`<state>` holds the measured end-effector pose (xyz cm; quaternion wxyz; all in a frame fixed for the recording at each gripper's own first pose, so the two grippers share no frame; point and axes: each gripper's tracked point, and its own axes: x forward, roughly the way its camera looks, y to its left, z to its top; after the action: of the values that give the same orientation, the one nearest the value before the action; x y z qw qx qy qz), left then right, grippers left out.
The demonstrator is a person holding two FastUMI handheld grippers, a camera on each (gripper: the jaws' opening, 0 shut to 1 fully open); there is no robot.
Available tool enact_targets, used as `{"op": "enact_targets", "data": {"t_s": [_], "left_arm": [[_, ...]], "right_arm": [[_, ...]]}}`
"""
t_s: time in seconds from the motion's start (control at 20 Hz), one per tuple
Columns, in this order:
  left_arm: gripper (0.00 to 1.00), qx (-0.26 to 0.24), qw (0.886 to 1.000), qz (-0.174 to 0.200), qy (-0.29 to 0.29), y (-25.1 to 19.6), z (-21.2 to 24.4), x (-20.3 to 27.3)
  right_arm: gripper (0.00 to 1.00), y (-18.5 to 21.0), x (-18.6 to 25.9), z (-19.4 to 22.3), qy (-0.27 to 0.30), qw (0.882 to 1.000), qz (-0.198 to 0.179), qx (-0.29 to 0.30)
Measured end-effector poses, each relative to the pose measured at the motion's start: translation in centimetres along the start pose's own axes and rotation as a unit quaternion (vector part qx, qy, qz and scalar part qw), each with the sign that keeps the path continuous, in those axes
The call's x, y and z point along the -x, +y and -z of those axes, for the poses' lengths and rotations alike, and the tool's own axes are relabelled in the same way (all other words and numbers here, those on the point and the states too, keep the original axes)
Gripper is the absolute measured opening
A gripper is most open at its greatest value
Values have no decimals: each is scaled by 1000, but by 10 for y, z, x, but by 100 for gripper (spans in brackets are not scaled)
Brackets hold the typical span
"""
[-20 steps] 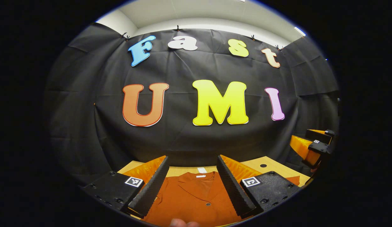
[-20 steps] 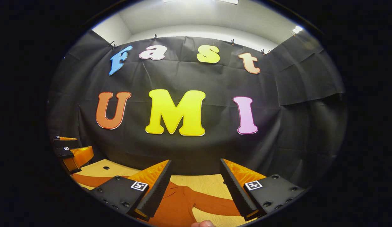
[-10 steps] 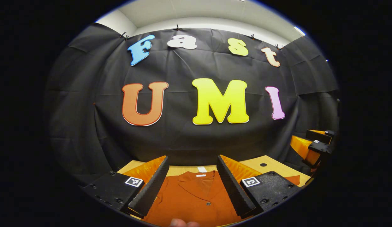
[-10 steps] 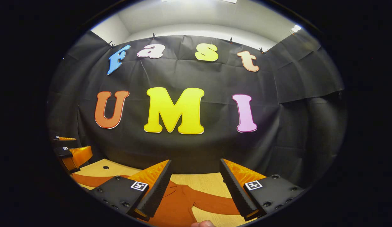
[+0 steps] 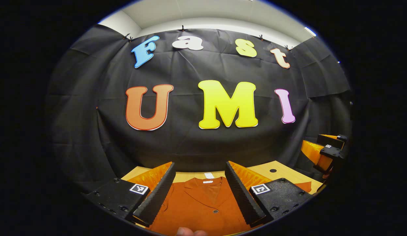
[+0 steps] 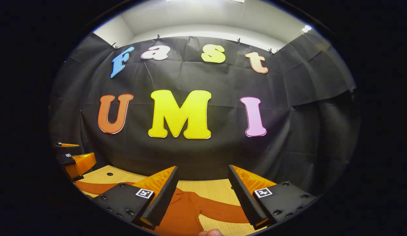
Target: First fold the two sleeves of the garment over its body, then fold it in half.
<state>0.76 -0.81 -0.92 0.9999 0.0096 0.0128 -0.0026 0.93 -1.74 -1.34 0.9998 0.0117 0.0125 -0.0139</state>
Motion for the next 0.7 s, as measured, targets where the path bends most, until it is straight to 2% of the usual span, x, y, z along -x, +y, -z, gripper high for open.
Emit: {"op": "enact_targets", "data": {"t_s": [0.45, 0.55, 0.7], "left_arm": [[98, -2, 1000, 2, 14, -5, 10, 4], [98, -2, 1000, 3, 24, -6, 16, 4], [98, 1, 999, 6, 48, -8, 33, 6]], "right_arm": [[95, -11, 3, 11, 15, 1000, 2, -5], [95, -23, 3, 19, 27, 1000, 3, -2], [95, -64, 7, 44, 58, 998, 27, 1]]}}
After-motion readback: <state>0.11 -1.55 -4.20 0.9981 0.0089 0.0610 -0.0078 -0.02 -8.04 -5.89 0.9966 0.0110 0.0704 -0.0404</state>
